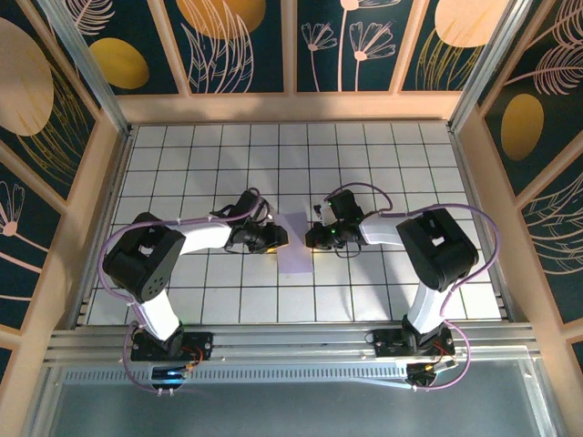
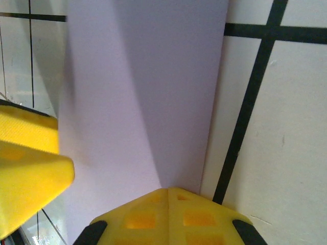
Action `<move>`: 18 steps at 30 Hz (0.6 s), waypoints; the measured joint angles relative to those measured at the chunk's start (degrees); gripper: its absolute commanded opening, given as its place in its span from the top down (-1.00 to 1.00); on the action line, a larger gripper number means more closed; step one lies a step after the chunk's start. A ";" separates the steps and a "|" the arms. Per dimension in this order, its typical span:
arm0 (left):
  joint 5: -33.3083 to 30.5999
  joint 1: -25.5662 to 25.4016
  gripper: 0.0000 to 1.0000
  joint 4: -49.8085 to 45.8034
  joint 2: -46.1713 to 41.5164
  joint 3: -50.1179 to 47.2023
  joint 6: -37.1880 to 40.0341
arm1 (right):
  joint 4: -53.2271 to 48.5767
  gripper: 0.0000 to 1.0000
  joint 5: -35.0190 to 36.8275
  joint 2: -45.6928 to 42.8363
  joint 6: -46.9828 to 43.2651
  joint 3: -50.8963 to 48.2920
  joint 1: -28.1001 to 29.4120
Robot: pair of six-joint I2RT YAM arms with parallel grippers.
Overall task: Fold a paper plane with a square sheet of paper (fold left side to right side)
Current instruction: Third fold the triangle at the center of the table.
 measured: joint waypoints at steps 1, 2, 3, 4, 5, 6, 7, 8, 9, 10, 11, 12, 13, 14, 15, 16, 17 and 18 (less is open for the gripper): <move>0.28 -0.13 0.28 0.11 0.00 0.00 0.00 | 0.00 1.00 0.00 0.00 0.00 0.00 -0.02; 0.37 -0.22 0.26 0.11 0.00 0.00 0.00 | 0.00 1.00 0.00 0.00 0.00 0.00 0.00; 0.37 -0.26 0.25 0.11 0.00 0.00 -0.02 | 0.00 1.00 0.00 0.00 0.00 0.00 0.00; 0.33 -0.26 0.24 0.11 0.00 0.00 -0.02 | 0.00 1.00 0.00 0.00 0.00 0.00 0.00; 0.31 -0.26 0.24 0.11 -0.02 0.00 -0.02 | 0.00 1.00 0.00 0.00 0.00 0.00 0.00; 0.28 -0.26 0.24 0.09 -0.02 0.00 -0.02 | 0.00 1.00 0.00 0.00 0.00 0.00 -0.02; 0.28 -0.26 0.25 0.11 -0.04 0.00 -0.04 | 0.00 1.00 0.00 0.00 0.00 0.00 0.00; 0.24 -0.26 0.28 0.11 -0.07 0.00 -0.15 | 0.00 1.00 0.00 0.00 0.00 0.00 0.00; 0.11 -0.26 0.32 0.09 -0.11 0.00 -0.22 | 0.00 1.00 0.00 0.00 0.00 0.00 0.00; 0.00 -0.26 0.37 0.09 -0.22 0.00 -0.28 | 0.00 1.00 0.00 0.00 0.00 0.00 -0.02; -0.22 -0.26 0.42 0.09 -0.33 0.00 -0.46 | 0.00 1.00 0.00 -0.02 0.00 0.00 0.00; -0.44 -0.26 0.47 0.09 -0.39 0.00 -0.55 | 0.00 1.00 0.02 -0.02 0.00 0.00 -0.02; -0.68 -0.26 0.51 0.07 -0.46 0.00 -0.68 | -0.02 1.00 0.02 -0.04 0.00 0.00 0.00; -0.92 -0.26 0.55 0.07 -0.57 0.00 -0.70 | -0.02 1.00 0.07 -0.09 0.02 0.00 0.00; -1.03 -0.26 0.60 0.07 -0.61 0.00 -0.70 | -0.04 1.00 0.13 -0.11 0.02 0.00 0.00; -1.11 -0.26 0.67 0.07 -0.68 -0.02 -0.98 | -0.07 0.99 0.31 -0.22 0.02 -0.02 0.00; -1.18 -0.26 0.72 0.09 -0.72 -0.07 -1.20 | -0.15 0.94 0.59 -0.35 0.02 -0.07 0.00; -1.18 -0.26 0.75 0.31 -0.79 -0.24 -1.38 | -0.22 0.88 0.94 -0.57 0.02 -0.13 0.00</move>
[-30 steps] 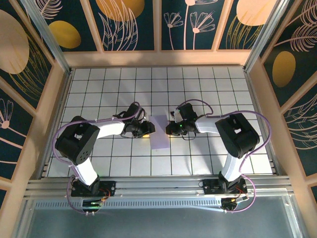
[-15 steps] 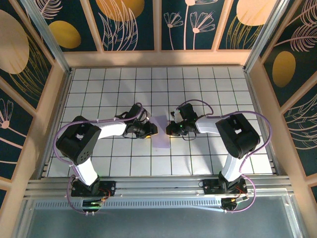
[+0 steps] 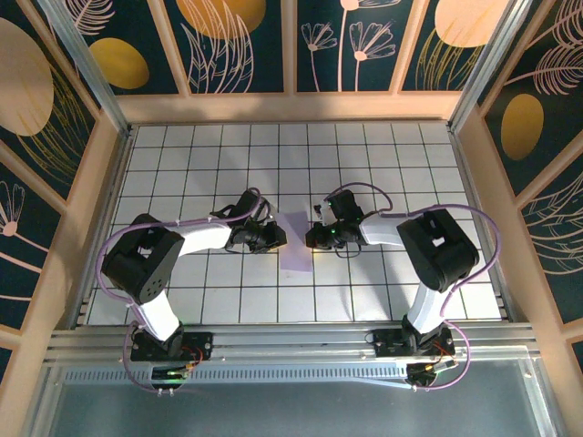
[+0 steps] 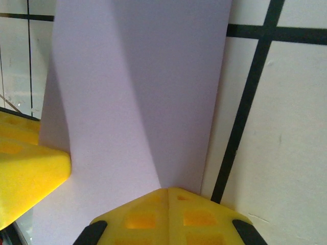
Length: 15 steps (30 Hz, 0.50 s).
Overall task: Fold a paper plane with a square sheet of paper (fold left side to right side)
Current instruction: Third fold the triangle at the center of the table.
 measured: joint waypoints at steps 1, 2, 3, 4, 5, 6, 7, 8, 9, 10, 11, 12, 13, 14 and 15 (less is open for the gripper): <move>0.02 0.00 0.79 0.33 -0.22 -0.39 -0.33 | -0.02 0.81 0.39 -0.35 0.04 -0.17 0.00; 0.00 0.00 0.82 0.57 -0.61 -0.96 -0.66 | -0.09 0.76 0.70 -0.79 0.02 -0.31 0.00; 0.02 0.00 0.84 0.94 -1.14 -1.62 -1.11 | -0.13 0.71 1.16 -1.22 0.02 -0.44 0.00; 0.07 0.00 0.87 1.66 -1.81 -2.47 -1.95 | -0.17 0.64 1.68 -1.95 0.04 -0.61 0.00; 0.13 0.00 0.89 2.32 -2.43 -3.15 -2.64 | -0.22 0.58 2.16 -2.89 0.00 -0.79 0.00; 0.20 0.00 0.92 2.93 -2.93 -3.74 -3.39 | -0.20 0.53 2.84 -3.85 -0.22 -1.01 0.00; 0.22 0.00 0.93 3.56 -3.39 -4.22 -4.22 | -0.20 0.46 3.61 -5.35 -0.59 -1.33 0.00; 0.31 0.00 0.94 4.26 -3.74 -4.59 -5.11 | -0.15 0.39 4.55 -7.21 -1.01 -1.92 0.00; 0.42 0.00 0.94 4.92 -4.02 -4.81 -5.79 | -0.13 0.36 5.57 -9.25 -1.36 -2.60 0.00; 0.48 0.00 0.95 5.49 -4.28 -5.01 -6.49 | -0.02 0.34 6.69 -11.85 -1.68 -3.61 0.00; 0.70 0.00 0.95 6.16 -4.52 -5.16 -7.26 | 0.13 0.30 7.96 -14.56 -2.16 -4.74 0.00; 0.87 0.00 0.95 6.75 -4.63 -5.27 -7.89 | 0.22 0.29 9.25 -17.35 -2.60 -5.99 0.11; 1.25 0.00 0.96 7.58 -4.74 -5.44 -8.66 | 0.22 0.26 10.64 -20.33 -3.04 -7.30 0.28; 1.70 0.00 0.96 8.28 -4.83 -5.64 -9.40 | 0.42 0.23 12.28 -23.34 -3.72 -8.61 0.76; 2.05 0.00 0.97 8.83 -4.83 -5.77 -9.90 | 0.66 0.19 13.86 -26.03 -4.20 -9.90 1.53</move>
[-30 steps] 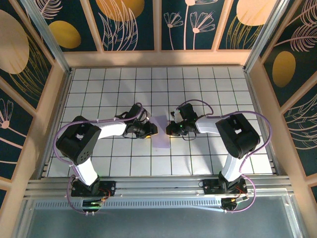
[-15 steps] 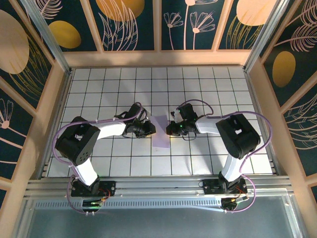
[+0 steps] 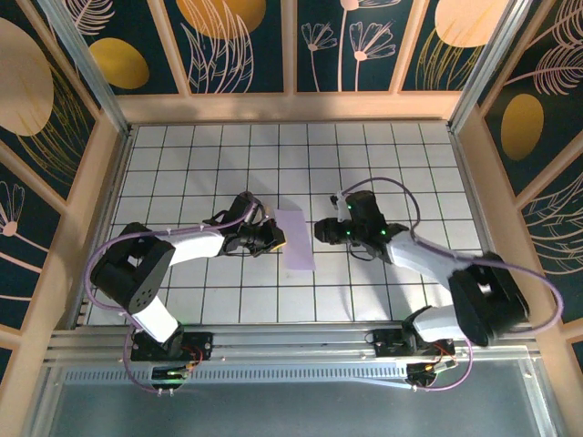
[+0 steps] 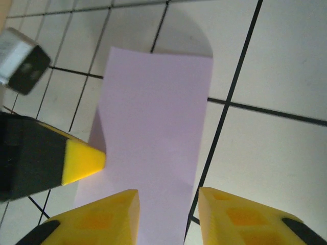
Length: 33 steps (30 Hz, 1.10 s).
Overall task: Fold a paper plane with a square sheet of paper (fold left side to right side)
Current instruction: Third fold the triangle at the center of the table.
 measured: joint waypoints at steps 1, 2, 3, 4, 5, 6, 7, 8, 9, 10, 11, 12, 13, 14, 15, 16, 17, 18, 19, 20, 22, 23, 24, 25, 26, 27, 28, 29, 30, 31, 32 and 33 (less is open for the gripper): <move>0.44 0.00 0.97 0.55 0.00 -0.15 -0.61 | 0.17 0.14 1.84 -3.17 -0.79 -1.51 1.46; 1.01 0.00 0.97 0.94 0.00 -0.28 -1.11 | 0.76 0.08 3.69 -5.92 -1.60 -2.99 3.34; 1.31 0.00 0.98 1.14 0.00 -0.31 -1.46 | 1.42 0.04 5.66 -8.39 -2.56 -4.48 5.62; 1.66 0.00 0.98 1.42 0.00 -0.31 -1.73 | 2.19 0.01 7.78 -10.73 -3.48 -5.97 8.41; 1.86 0.00 0.98 1.73 0.00 -0.33 -1.95 | 3.15 -0.03 9.88 -12.50 -4.61 -7.30 11.52; 2.10 0.00 0.98 1.95 0.00 -0.31 -2.10 | 4.26 -0.06 11.80 -13.66 -5.81 -8.52 14.47; 2.32 0.00 0.98 2.05 0.00 -0.31 -2.27 | 5.29 -0.09 13.92 -14.32 -7.17 -9.57 17.57; 2.51 0.00 0.98 2.12 0.00 -0.33 -2.29 | 6.27 -0.10 15.87 -14.43 -8.50 -10.38 20.44; 2.64 0.00 0.98 2.23 0.00 -0.31 -2.32 | 7.39 -0.14 18.08 -14.08 -10.14 -11.17 23.52; 2.69 0.00 0.98 2.25 0.00 -0.31 -2.32 | 8.24 -0.16 20.28 -13.38 -11.87 -11.72 26.38; 2.69 0.00 0.98 2.25 0.00 -0.31 -2.32 | 8.76 -0.19 21.94 -12.55 -13.20 -11.96 28.48; 2.69 0.00 0.98 2.23 0.00 -0.31 -2.32 | 9.53 -0.22 23.91 -11.21 -14.93 -12.04 30.69; 2.69 0.00 0.99 2.23 0.00 -0.31 -2.29 | 10.45 -0.26 25.97 -9.46 -16.59 -12.04 32.63; 2.69 0.00 0.99 2.23 0.00 -0.31 -2.29 | 11.08 -0.27 27.63 -8.00 -17.94 -12.04 33.94; 2.69 0.00 0.99 2.21 0.00 -0.31 -2.29 | 11.69 -0.28 29.31 -6.25 -19.39 -12.04 35.26; 2.67 0.00 0.99 2.19 0.00 -0.31 -2.29 | 12.17 -0.28 30.75 -4.61 -20.63 -12.04 36.09; 2.67 0.00 0.99 2.16 0.00 -0.31 -2.27 | 12.50 -0.29 31.80 -3.17 -21.49 -12.04 36.63; 2.67 0.00 0.99 2.16 0.00 -0.31 -2.27 | 12.83 -0.29 33.05 -1.38 -22.71 -11.96 37.09; 2.67 0.00 0.99 2.12 0.00 -0.31 -2.27 | 13.05 -0.32 34.07 0.37 -23.80 -11.80 37.35; 2.67 0.00 0.99 2.08 0.00 -0.31 -2.27 | 13.14 -0.34 35.01 1.79 -24.59 -11.58 37.55; 2.67 0.00 0.99 1.90 0.00 -0.31 -2.25 | 13.55 -0.37 37.00 4.39 -26.18 -10.91 37.59; 2.67 0.00 0.99 1.88 0.00 -0.31 -2.25 | 13.86 -0.37 37.75 5.27 -26.84 -10.58 37.59; 2.67 0.00 0.99 1.86 0.00 -0.31 -2.25 | 14.36 -0.37 38.62 6.21 -27.45 -10.14 37.59; 2.67 0.00 0.99 1.84 0.00 -0.31 -2.25 | 14.91 -0.36 39.23 6.99 -28.22 -9.73 37.59; 2.67 0.00 0.99 1.79 0.00 -0.31 -2.25 | 15.39 -0.33 39.78 7.65 -28.76 -9.31 37.59; 2.67 0.00 0.99 1.79 0.00 -0.31 -2.25 | 15.96 -0.28 40.35 8.31 -29.31 -8.85 37.59; 2.67 0.00 0.99 1.77 0.00 -0.31 -2.25 | 16.39 -0.22 40.68 8.85 -29.83 -8.41 37.59; 2.67 0.00 0.99 1.77 0.00 -0.31 -2.23 | 16.85 -0.17 40.89 9.31 -30.27 -8.02 37.59; 2.67 0.00 0.99 1.75 0.00 -0.31 -2.23 | 17.38 -0.10 41.29 9.75 -30.56 -7.61 37.59; 2.67 0.00 0.99 1.75 0.00 -0.31 -2.23 | 17.84 -0.05 41.64 10.14 -30.93 -7.21 37.59; 2.67 0.00 0.98 1.75 0.00 -0.31 -2.23 | 18.08 0.00 41.88 10.36 -31.23 -6.97 37.59; 2.67 0.00 0.98 1.75 0.00 -0.31 -2.23 | 18.21 0.06 42.05 10.51 -31.41 -6.73 37.59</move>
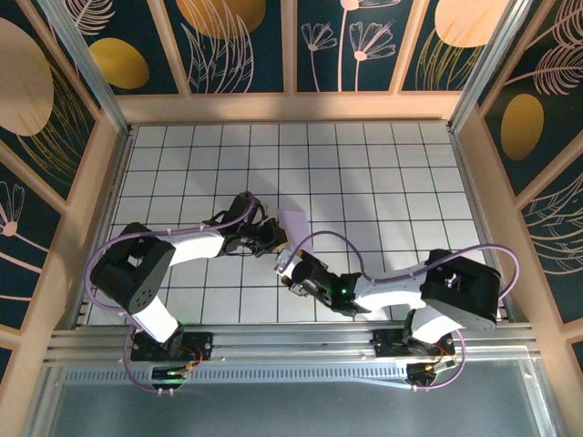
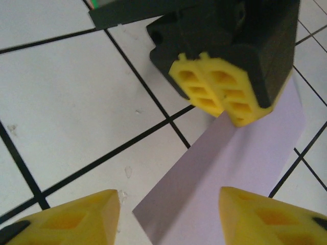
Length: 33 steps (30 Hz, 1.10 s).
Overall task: Fold a paper plane with a square sheet of paper (fold left side to right side)
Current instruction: Third fold the triangle at the center of the table.
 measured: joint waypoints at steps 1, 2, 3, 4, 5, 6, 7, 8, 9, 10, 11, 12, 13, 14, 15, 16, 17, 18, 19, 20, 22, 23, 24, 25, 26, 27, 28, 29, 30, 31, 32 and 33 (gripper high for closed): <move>0.00 0.00 0.98 0.00 0.02 0.00 0.00 | 0.28 0.14 0.04 0.09 -0.13 0.11 0.00; 0.00 0.00 0.98 0.00 0.02 0.00 0.02 | 0.33 0.21 0.17 0.15 -0.24 0.24 0.00; 0.00 0.00 0.97 -0.02 0.02 0.00 0.04 | 0.35 0.28 0.24 0.26 -0.28 0.37 0.00; 0.00 0.00 0.96 -0.02 0.02 0.00 0.09 | 0.33 0.36 0.24 0.31 -0.26 0.42 0.00; 0.00 0.00 0.95 -0.07 0.02 0.00 0.17 | 0.28 0.43 0.24 0.31 -0.33 0.44 0.00; 0.00 0.00 0.94 -0.13 0.04 0.00 0.22 | 0.26 0.51 0.22 0.31 -0.28 0.48 0.00; 0.00 0.00 0.92 -0.22 0.09 0.00 0.24 | 0.17 0.60 0.20 0.33 -0.07 0.57 -0.02; 0.00 0.00 0.90 -0.28 0.13 0.00 0.28 | 0.00 0.68 0.17 0.31 -0.13 0.70 0.00; 0.00 0.00 0.87 -0.42 0.22 0.00 0.39 | -0.31 0.76 0.09 0.33 0.04 0.94 0.00; -0.02 0.00 0.84 -0.48 0.26 0.00 0.42 | -0.61 0.86 -0.02 0.31 0.37 1.14 -0.02; -0.02 0.00 0.81 -0.52 0.28 0.00 0.42 | -0.85 0.96 -0.15 0.31 0.20 1.27 0.00; -0.02 0.00 0.74 -0.66 0.28 0.00 0.48 | -1.20 1.00 -0.35 0.31 0.35 1.38 -0.02; -0.02 0.00 0.67 -0.79 0.28 0.00 0.57 | -1.66 1.00 -0.52 0.31 0.87 1.49 -0.07; -0.02 0.00 0.60 -0.92 0.28 0.02 0.79 | -2.12 1.00 -0.70 0.31 0.98 1.60 -0.09; -0.02 0.00 0.50 -1.14 0.28 0.02 1.01 | -2.60 1.00 -1.03 0.31 1.22 1.68 -0.22; -0.02 0.02 0.41 -1.38 0.28 0.02 1.18 | -3.23 1.00 -1.62 0.31 1.60 1.84 -0.42; -0.04 0.11 0.36 -1.64 0.26 0.02 1.57 | -3.78 1.00 -2.03 0.31 1.81 2.03 -0.61; 0.00 0.31 0.31 -2.03 0.15 0.02 1.88 | -4.39 1.00 -2.78 0.31 2.23 2.23 -0.98; -0.02 0.59 0.27 -2.78 -0.17 0.02 2.32 | -4.90 1.00 -3.72 0.26 2.80 2.34 -1.46; -0.04 0.98 0.24 -3.56 -0.66 0.02 2.89 | -5.20 1.00 -4.46 0.20 3.26 2.36 -1.88; -0.09 2.60 0.19 -5.46 -2.36 0.02 4.09 | -6.08 1.00 -6.86 -0.11 4.46 2.38 -3.23; -0.22 3.56 0.17 -6.47 -3.41 0.02 4.76 | -6.47 1.00 -8.24 -0.35 5.09 2.38 -4.02; -0.33 4.68 0.16 -7.52 -4.68 0.02 5.53 | -6.91 1.00 -9.81 -0.66 5.92 2.38 -4.92; -0.55 5.79 0.16 -8.50 -6.01 0.02 6.29 | -7.30 1.00 -11.41 -0.96 6.56 2.40 -5.79; -0.81 6.58 0.18 -9.33 -7.06 0.02 7.04 | -7.65 1.00 -13.22 -1.22 7.30 2.45 -6.67; -1.25 7.45 0.21 -10.25 -8.07 0.04 7.89 | -8.17 1.00 -15.41 -1.40 8.09 2.67 -7.74; -1.51 8.00 0.28 -10.99 -8.66 0.15 8.66 | -8.59 1.00 -17.97 -1.51 9.05 2.91 -8.90; -1.55 8.24 0.34 -11.61 -8.81 0.39 9.16 | -8.74 1.00 -19.98 -1.60 9.68 3.10 -9.86; -1.51 8.28 0.42 -12.28 -8.68 0.74 10.05 | -8.90 1.00 -22.56 -1.64 10.73 3.34 -11.04; -1.42 8.28 0.48 -12.85 -8.28 1.16 10.80 | -9.01 1.00 -25.05 -1.64 11.47 3.63 -12.09; -1.29 8.26 0.52 -13.20 -7.74 1.62 11.32 | -9.18 1.00 -27.26 -1.64 12.33 3.91 -13.05; -1.14 8.22 0.56 -13.53 -6.95 2.23 11.93 | -9.31 1.00 -29.49 -1.64 13.27 4.22 -14.01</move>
